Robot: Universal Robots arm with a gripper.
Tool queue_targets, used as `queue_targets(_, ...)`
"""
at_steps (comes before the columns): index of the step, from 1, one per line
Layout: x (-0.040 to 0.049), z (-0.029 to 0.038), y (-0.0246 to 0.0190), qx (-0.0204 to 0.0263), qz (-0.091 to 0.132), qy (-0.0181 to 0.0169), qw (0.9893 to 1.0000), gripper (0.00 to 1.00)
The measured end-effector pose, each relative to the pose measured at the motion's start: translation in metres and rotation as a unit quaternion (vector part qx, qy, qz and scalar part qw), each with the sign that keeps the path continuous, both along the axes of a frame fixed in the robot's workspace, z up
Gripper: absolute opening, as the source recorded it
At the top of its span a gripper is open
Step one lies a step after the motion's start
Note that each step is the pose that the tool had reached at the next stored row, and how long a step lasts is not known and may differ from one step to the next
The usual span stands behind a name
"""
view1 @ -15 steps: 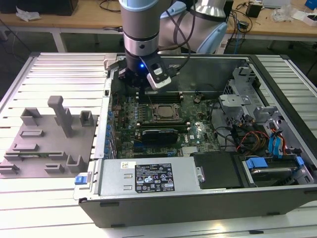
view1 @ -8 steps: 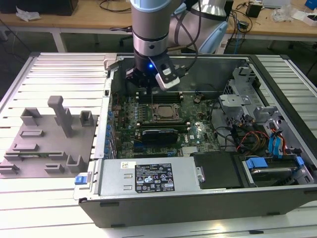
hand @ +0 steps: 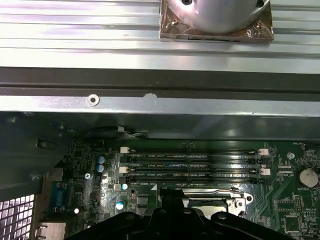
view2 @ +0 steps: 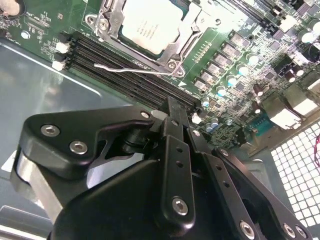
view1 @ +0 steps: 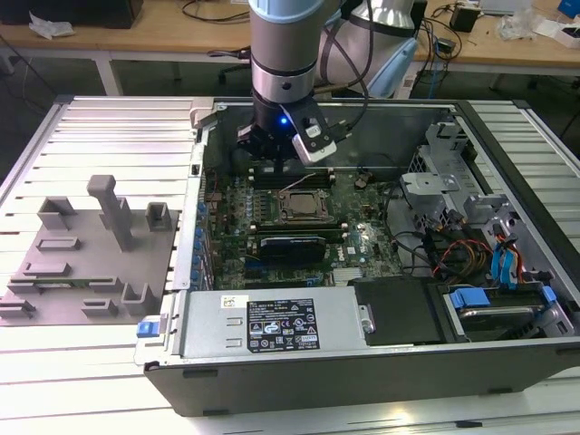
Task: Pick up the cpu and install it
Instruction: 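Install the first cpu locking lever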
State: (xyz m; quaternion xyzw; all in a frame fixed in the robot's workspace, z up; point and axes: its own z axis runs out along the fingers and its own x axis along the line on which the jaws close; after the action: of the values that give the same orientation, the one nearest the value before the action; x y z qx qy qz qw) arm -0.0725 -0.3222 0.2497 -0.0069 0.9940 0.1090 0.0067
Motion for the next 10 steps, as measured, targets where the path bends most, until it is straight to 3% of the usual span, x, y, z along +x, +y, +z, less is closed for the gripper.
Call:
queue_targets(5, 0.0012, -0.0023, 0.0, 0.0, -0.019, 0.0, 0.9998, 0.11)
queue_targets(10, 0.0018, -0.0053, 0.0, 0.0, -0.051, 0.0, 0.9987, 0.11)
